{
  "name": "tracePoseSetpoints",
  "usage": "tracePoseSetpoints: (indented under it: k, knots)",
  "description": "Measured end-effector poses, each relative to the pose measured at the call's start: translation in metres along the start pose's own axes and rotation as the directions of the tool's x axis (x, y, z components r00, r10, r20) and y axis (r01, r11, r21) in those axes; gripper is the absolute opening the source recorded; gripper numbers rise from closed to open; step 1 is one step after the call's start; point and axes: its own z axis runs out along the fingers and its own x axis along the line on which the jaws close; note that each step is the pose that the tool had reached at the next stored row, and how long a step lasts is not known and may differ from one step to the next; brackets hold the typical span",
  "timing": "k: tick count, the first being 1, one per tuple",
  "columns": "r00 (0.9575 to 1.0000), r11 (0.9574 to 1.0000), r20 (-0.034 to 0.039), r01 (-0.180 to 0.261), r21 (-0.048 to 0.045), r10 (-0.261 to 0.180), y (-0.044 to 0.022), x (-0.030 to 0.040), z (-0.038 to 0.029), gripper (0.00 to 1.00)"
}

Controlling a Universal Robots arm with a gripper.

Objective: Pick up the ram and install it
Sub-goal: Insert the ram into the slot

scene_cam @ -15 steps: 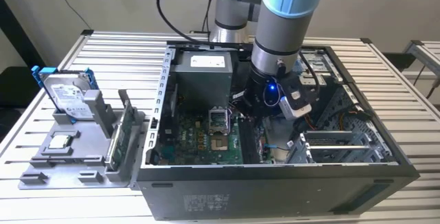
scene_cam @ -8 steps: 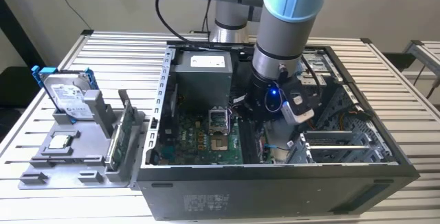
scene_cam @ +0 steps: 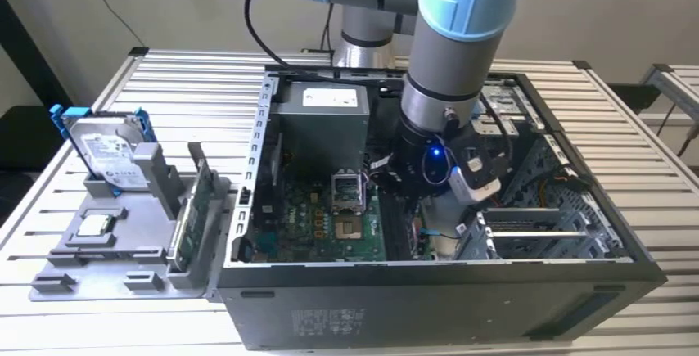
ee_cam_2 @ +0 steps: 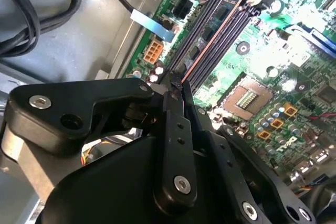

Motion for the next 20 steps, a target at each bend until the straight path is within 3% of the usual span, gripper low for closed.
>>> tracePoseSetpoints:
  k: [6,20]
  knots:
    - [0.9999,0.9999,-0.0003,0.013,0.0004,-0.013,0.0,0.0006,0.0042,0.14]
    - [0.9999,0.9999,-0.0001,0.014,0.0081,-0.014,0.0007,0.001,0.0073,0.14]
